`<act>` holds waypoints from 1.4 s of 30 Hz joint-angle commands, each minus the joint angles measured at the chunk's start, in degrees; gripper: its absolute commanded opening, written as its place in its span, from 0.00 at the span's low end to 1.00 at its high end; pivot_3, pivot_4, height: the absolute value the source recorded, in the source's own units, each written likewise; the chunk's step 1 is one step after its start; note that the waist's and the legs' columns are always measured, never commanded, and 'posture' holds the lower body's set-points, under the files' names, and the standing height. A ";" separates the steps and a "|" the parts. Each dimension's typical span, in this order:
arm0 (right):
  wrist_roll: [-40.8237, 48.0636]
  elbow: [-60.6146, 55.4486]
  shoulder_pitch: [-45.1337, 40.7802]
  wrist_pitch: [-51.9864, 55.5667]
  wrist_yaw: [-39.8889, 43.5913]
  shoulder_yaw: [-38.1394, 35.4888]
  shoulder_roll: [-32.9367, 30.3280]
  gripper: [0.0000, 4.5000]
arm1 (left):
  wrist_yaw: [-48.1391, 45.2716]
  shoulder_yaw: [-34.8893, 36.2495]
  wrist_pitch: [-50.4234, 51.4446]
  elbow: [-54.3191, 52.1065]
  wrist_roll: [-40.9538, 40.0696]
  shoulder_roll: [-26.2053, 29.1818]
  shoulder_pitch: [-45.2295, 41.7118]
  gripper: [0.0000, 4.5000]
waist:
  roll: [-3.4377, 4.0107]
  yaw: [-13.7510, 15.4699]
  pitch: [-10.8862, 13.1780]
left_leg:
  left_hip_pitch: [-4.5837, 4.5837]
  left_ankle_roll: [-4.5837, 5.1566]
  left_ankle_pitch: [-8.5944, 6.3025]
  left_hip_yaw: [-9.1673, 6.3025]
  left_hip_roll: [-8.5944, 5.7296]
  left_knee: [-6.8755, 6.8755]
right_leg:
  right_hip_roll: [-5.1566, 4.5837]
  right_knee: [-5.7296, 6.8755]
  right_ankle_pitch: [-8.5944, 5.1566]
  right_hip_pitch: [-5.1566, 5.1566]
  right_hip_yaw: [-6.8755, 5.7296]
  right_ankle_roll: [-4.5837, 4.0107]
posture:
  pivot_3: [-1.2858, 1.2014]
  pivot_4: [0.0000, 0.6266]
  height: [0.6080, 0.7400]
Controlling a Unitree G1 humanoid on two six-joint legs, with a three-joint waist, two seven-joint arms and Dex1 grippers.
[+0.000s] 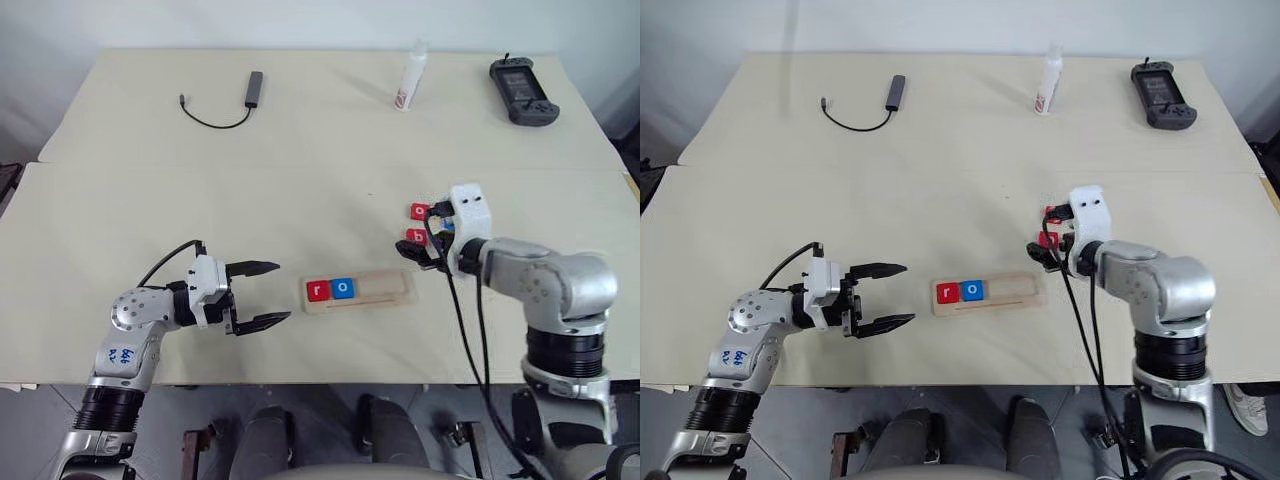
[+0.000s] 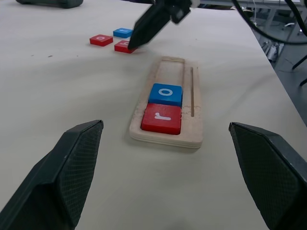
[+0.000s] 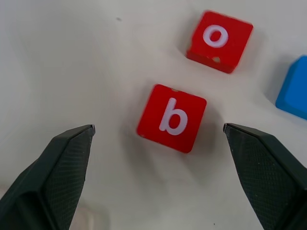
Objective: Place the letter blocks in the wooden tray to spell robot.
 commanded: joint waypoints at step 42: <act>3.17 -27.52 26.08 -3.48 22.34 -11.10 -21.78 0.98 | -5.83 -4.39 0.37 1.31 -0.91 -2.98 -5.40 1.00 | 0.01 0.27 -0.03 | 0.07 0.08 0.04 0.03 -0.05 -0.06 | -0.02 -0.01 0.00 -0.02 0.13 -0.01 | 0.52 0.24 1.00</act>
